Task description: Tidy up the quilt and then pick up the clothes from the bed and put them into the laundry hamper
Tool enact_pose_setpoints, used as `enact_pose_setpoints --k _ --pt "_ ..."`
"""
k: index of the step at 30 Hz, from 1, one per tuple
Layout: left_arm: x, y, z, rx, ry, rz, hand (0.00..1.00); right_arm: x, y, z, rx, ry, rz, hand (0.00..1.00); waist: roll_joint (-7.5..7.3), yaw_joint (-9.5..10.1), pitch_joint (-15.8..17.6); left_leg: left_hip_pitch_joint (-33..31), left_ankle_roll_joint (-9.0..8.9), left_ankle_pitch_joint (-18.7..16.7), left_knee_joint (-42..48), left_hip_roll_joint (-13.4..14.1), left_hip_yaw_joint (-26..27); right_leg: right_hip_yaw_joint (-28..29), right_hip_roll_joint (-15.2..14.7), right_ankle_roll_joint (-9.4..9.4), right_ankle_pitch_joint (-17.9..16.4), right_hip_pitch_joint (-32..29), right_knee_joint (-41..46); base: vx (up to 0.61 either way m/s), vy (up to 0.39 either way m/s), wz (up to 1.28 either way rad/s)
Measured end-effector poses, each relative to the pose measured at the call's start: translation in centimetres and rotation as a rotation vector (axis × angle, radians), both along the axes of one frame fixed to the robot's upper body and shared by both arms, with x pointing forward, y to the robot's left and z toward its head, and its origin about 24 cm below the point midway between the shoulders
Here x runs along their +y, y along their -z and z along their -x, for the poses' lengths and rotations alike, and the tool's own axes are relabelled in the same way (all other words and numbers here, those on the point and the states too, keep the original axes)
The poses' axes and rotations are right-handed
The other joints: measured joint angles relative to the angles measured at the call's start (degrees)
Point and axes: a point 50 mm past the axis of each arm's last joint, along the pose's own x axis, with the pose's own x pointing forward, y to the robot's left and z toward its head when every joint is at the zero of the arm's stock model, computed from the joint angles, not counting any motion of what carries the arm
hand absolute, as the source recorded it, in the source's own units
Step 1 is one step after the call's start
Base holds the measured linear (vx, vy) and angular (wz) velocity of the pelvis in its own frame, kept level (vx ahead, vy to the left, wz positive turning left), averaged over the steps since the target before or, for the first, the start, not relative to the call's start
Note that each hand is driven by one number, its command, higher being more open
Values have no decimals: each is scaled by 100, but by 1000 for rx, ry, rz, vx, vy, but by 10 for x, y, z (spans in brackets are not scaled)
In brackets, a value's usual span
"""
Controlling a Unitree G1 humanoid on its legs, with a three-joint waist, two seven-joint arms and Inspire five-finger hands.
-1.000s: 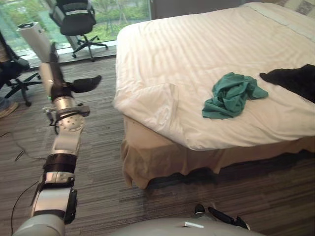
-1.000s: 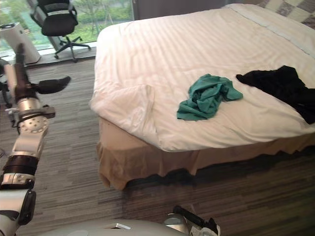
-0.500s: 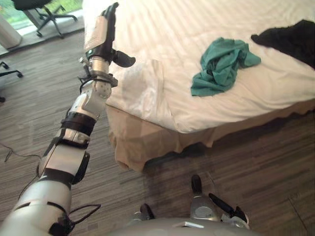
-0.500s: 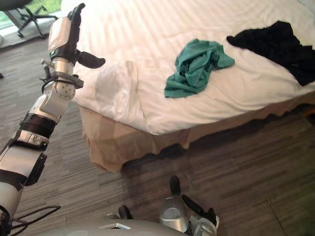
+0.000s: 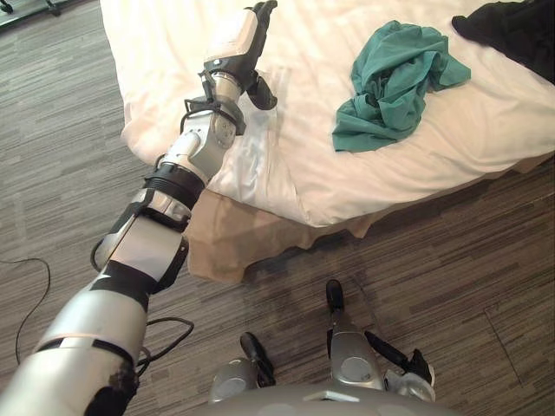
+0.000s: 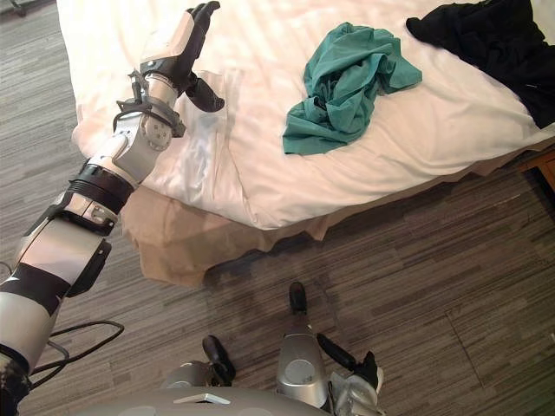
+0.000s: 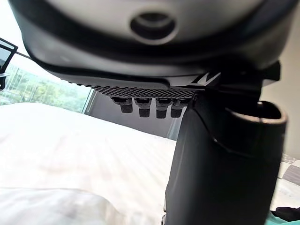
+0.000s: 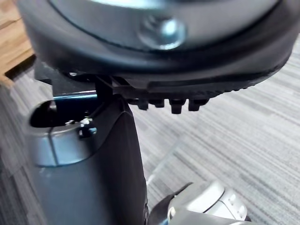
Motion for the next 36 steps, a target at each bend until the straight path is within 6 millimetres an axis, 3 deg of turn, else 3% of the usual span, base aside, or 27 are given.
enact_pose_setpoints --k 6,9,10,15,21,24,27,31,36 --pt "-4 31 -10 203 -69 36 100 0 -2 -5 -15 -27 3 100 -77 17 51 44 1 0 108 0 145 -8 -55 0 -1 -4 212 -23 -10 3" --pt "-8 39 -11 261 -75 88 100 0 -1 -4 -15 -19 -10 100 -143 119 91 53 1 0 112 7 143 -48 -65 1 -1 14 252 -65 -28 8" --pt "-12 43 -11 277 -68 105 0 0 -1 -2 -11 -20 -9 100 -145 169 92 72 1 0 112 9 142 -59 -70 2 -2 43 254 -71 -40 9" --pt "-22 67 -7 349 -45 127 0 -2 -2 -6 -24 -37 -21 100 -155 182 97 297 2 1 111 31 89 -215 -82 6 -7 339 253 -53 -22 10" --pt "-19 99 0 438 -42 103 0 -1 -5 -20 -56 -52 -35 100 -156 234 95 359 20 14 92 31 -5 -295 -82 25 -24 481 187 -84 -33 6" --pt "-10 111 3 459 -52 80 0 -1 -3 -20 -38 -44 -48 100 -147 231 85 455 17 33 69 36 -45 -342 -64 24 -23 627 81 -82 -57 0" --pt "5 138 10 530 -71 40 0 -4 -1 -20 -16 -37 -65 100 -92 151 42 662 8 45 44 23 -99 -372 -50 23 -22 894 -56 -83 -40 0" --pt "13 151 16 559 -57 -11 0 -6 3 -12 20 -32 -76 100 -45 87 -52 670 28 112 -23 -16 -232 -499 -52 28 9 996 -149 -78 -42 13" --pt "43 145 33 496 -9 -38 0 -8 6 0 54 -31 -79 100 -25 21 -85 745 26 130 -39 -40 -364 -631 -37 19 45 1193 -251 -34 -23 11"
